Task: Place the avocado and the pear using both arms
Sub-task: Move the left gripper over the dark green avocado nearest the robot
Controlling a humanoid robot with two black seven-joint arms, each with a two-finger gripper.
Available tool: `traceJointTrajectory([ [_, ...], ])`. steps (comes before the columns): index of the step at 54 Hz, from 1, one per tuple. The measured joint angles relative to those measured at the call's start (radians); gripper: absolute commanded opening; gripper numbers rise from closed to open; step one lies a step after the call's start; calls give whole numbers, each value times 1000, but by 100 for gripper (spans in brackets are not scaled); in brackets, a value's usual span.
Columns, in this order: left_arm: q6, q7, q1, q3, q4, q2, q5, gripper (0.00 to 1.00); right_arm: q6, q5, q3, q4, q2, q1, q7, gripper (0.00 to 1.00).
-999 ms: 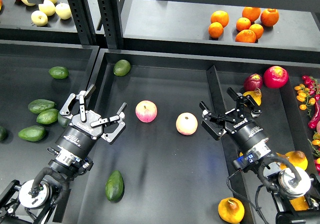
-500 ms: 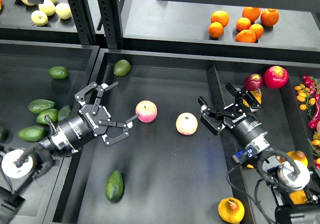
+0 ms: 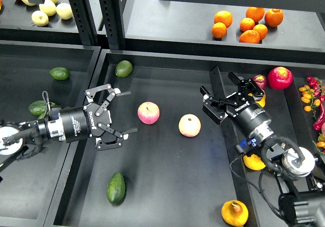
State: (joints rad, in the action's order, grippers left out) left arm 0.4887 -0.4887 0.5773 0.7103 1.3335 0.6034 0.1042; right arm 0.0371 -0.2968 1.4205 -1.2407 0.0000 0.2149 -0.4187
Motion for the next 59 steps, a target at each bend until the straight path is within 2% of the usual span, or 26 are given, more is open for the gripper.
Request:
traceJointTrajectory([
  [9, 0, 0, 185, -228, 3, 83, -10, 100, -1, 3, 1, 32, 0, 36, 0, 100],
  [19, 0, 0, 368, -474, -2, 93, -119, 100, -2, 10, 1, 43, 0, 53, 0, 100],
  [23, 0, 0, 415, -531, -6, 93, -170, 100, -2, 18, 1, 44, 0, 62, 0, 100],
  [50, 0, 0, 596, -852, -39, 71, -592, 100, -8, 30, -2, 73, 0, 120, 0, 100],
  [59, 0, 0, 626, -916, -80, -41, -714, 100, -8, 30, -2, 85, 0, 137, 0, 100],
])
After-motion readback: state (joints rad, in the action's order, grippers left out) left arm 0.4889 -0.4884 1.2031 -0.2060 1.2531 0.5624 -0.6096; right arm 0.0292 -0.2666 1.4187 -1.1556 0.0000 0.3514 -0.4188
